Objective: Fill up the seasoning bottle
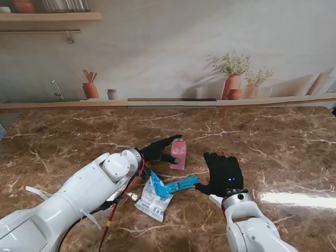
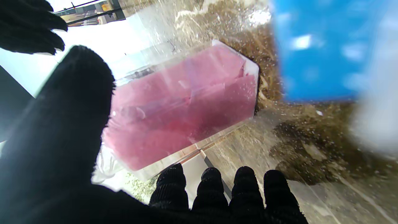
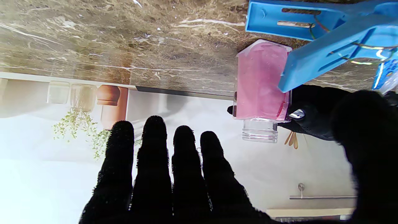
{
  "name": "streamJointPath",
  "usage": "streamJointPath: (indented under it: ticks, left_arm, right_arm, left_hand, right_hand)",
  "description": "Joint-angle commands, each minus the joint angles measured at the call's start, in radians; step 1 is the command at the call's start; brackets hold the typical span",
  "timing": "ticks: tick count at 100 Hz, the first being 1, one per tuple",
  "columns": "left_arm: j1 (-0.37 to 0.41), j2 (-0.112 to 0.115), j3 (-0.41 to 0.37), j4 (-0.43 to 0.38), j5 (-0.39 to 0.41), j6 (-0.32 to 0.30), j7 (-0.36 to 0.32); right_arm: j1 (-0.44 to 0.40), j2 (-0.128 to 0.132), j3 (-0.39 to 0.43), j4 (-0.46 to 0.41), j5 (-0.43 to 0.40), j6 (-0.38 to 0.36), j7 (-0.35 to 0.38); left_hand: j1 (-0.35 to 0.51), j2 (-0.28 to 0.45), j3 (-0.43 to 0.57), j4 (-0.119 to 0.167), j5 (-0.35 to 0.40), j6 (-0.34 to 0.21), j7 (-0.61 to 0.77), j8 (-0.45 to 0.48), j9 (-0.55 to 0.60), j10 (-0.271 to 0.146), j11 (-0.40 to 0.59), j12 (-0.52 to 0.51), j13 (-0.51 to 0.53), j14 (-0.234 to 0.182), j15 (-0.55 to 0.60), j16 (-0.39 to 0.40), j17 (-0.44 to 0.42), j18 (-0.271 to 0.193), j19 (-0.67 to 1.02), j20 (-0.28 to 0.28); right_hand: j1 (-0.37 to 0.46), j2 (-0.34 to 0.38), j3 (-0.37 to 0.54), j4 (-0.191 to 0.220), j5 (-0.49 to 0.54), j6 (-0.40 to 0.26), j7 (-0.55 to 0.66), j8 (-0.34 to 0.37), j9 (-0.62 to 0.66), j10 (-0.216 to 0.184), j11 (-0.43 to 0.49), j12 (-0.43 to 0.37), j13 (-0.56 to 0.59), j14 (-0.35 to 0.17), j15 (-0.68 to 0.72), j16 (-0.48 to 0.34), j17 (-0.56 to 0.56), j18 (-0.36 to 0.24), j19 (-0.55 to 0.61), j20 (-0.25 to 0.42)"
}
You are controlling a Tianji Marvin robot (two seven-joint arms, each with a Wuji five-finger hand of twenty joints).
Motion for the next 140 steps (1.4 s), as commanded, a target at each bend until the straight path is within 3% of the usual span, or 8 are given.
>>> streamJointPath:
  ticks: [1, 24, 55, 78, 91, 102, 138, 140]
  left_arm:
    - [-0.006, -0.017, 0.008, 0.009, -0.005, -0.006, -0.006]
    - [-0.024, -0.045, 0.024, 0.071, -0.018, -0.016, -0.023]
    - [-0.020, -0.081, 0.011, 0.135, -0.031, -0.030, 0.004]
    - [-0.022, -0.091, 0.013, 0.159, -0.042, -0.040, -0.015]
    - [-0.023, -0.099, 0.014, 0.173, -0.047, -0.050, -0.020]
    - [-0.022, -0.105, 0.012, 0.180, -0.051, -0.055, -0.017]
    - [-0.009, -0.107, 0.003, 0.165, -0.056, -0.033, 0.013]
    - [-0.008, -0.107, 0.001, 0.164, -0.056, -0.033, 0.016]
  right_arm:
    - [-0.011, -0.002, 0.002, 0.003, 0.006, 0.007, 0.017]
    - [-0.011, -0.002, 0.002, 0.005, 0.009, 0.008, 0.019]
    - [-0.009, -0.002, 0.000, 0.008, 0.008, 0.014, 0.020]
    - [-0.008, -0.001, -0.003, 0.010, 0.007, 0.021, 0.025]
    - [-0.006, -0.001, -0.005, 0.012, 0.008, 0.023, 0.024]
    - [-0.004, -0.002, -0.007, 0.014, 0.009, 0.026, 0.024]
    - [-0.004, -0.002, -0.008, 0.018, 0.013, 0.028, 0.024]
    - [-0.004, -0.002, -0.009, 0.019, 0.013, 0.028, 0.023]
  left_hand:
    - [-0.020, -0.043, 0.022, -0.024, -0.033, -0.054, 0.011, 0.047, -0.022, -0.037, -0.004, 0.020, -0.036, -0.034, -0.026, 0.023, 0.012, -0.024, -0.009, 0.015]
    - [-0.002, -0.035, 0.046, -0.024, -0.028, -0.089, 0.071, 0.184, -0.021, -0.008, 0.000, 0.045, -0.038, -0.005, -0.015, 0.058, 0.012, -0.021, -0.011, 0.012]
    - [0.027, -0.014, 0.101, -0.025, -0.021, -0.178, 0.496, 0.424, -0.017, -0.007, 0.023, 0.132, -0.043, 0.038, 0.003, 0.147, 0.004, 0.013, -0.001, 0.042]
    - [0.022, -0.019, 0.105, -0.028, -0.014, -0.157, 0.448, 0.357, -0.017, -0.017, 0.015, 0.121, -0.044, 0.048, -0.008, 0.125, 0.004, 0.033, -0.021, 0.020]
    - [0.037, -0.012, 0.109, -0.025, 0.045, -0.158, 0.345, 0.199, -0.017, -0.017, 0.016, 0.119, -0.045, 0.055, -0.009, 0.110, 0.007, 0.042, -0.038, -0.022]
    - [0.054, 0.002, 0.129, -0.020, 0.106, -0.172, 0.404, 0.204, -0.016, -0.020, 0.020, 0.126, -0.046, 0.054, -0.008, 0.110, 0.006, 0.049, -0.037, -0.028]
    - [0.160, 0.111, 0.185, -0.005, 0.224, -0.219, 0.833, 0.609, -0.013, -0.043, 0.034, 0.164, -0.045, 0.048, 0.002, 0.132, 0.004, 0.047, -0.024, -0.021]
    - [0.179, 0.121, 0.162, -0.025, 0.240, -0.221, 0.846, 0.655, -0.011, -0.051, 0.036, 0.179, -0.044, 0.046, 0.002, 0.142, 0.003, 0.046, -0.020, -0.012]
  right_hand:
    - [-0.002, -0.011, -0.012, 0.040, 0.019, -0.016, 0.002, -0.006, 0.013, -0.015, -0.002, 0.010, -0.035, -0.018, 0.004, -0.006, -0.018, 0.004, -0.006, -0.011]
    - [0.003, -0.006, -0.014, 0.041, 0.026, -0.025, 0.005, -0.005, 0.024, -0.026, 0.002, 0.020, -0.031, -0.025, 0.007, 0.000, -0.018, 0.003, -0.003, -0.008]
    - [0.014, 0.003, -0.020, 0.043, 0.034, -0.031, 0.007, -0.005, 0.035, -0.030, 0.002, 0.030, -0.029, -0.027, 0.006, 0.004, -0.018, 0.003, -0.002, -0.007]
    - [0.025, 0.006, -0.025, 0.045, 0.047, -0.040, 0.011, -0.004, 0.050, -0.036, 0.006, 0.038, -0.024, -0.030, 0.007, 0.007, -0.017, 0.004, -0.003, -0.006]
    - [0.029, 0.011, -0.027, 0.046, 0.049, -0.042, 0.011, -0.005, 0.054, -0.037, 0.005, 0.041, -0.022, -0.030, 0.008, 0.008, -0.017, 0.003, -0.002, -0.005]
    - [0.032, 0.014, -0.030, 0.046, 0.050, -0.042, 0.012, -0.005, 0.056, -0.038, 0.005, 0.043, -0.022, -0.031, 0.009, 0.009, -0.017, 0.003, -0.002, -0.005]
    - [0.037, 0.032, -0.040, 0.048, 0.055, -0.046, 0.014, -0.005, 0.062, -0.040, 0.005, 0.049, -0.018, -0.031, 0.009, 0.011, -0.014, 0.003, -0.001, -0.004]
    - [0.038, 0.032, -0.040, 0.048, 0.055, -0.046, 0.014, -0.005, 0.064, -0.041, 0.005, 0.050, -0.017, -0.031, 0.010, 0.011, -0.014, 0.003, -0.001, -0.004]
